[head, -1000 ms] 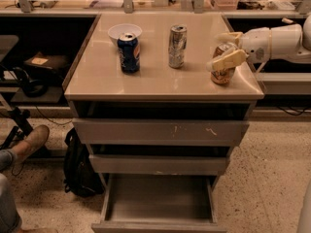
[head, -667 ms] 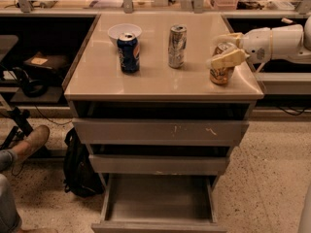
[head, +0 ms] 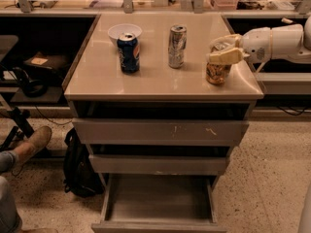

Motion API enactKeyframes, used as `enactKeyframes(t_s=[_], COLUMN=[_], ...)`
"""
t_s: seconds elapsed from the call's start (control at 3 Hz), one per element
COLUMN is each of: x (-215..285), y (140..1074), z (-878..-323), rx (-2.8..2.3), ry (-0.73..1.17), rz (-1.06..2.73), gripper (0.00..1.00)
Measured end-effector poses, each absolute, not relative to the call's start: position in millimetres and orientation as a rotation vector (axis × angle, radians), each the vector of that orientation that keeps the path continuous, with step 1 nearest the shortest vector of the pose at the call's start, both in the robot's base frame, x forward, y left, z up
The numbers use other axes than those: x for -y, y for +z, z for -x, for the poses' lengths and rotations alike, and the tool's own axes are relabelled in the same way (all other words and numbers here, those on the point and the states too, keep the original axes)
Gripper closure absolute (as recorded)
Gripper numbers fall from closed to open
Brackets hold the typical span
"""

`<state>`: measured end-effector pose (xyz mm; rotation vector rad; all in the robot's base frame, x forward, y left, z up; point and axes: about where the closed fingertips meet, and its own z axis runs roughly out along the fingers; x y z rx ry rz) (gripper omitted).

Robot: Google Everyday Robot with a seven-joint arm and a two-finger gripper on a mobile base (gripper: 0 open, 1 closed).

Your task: Place orange can into bottom drawer

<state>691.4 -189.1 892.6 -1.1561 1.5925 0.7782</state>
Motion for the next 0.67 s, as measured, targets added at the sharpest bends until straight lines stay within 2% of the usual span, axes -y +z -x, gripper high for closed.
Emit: enactKeyframes(t_s=[0.33,0.67], x=[199,214], y=[901,932], z=[-663,-607], rx=[-1.58,-1.561], ry=[0.82,0.824], rz=[1.139,1.108], gripper=[1.0,1.0])
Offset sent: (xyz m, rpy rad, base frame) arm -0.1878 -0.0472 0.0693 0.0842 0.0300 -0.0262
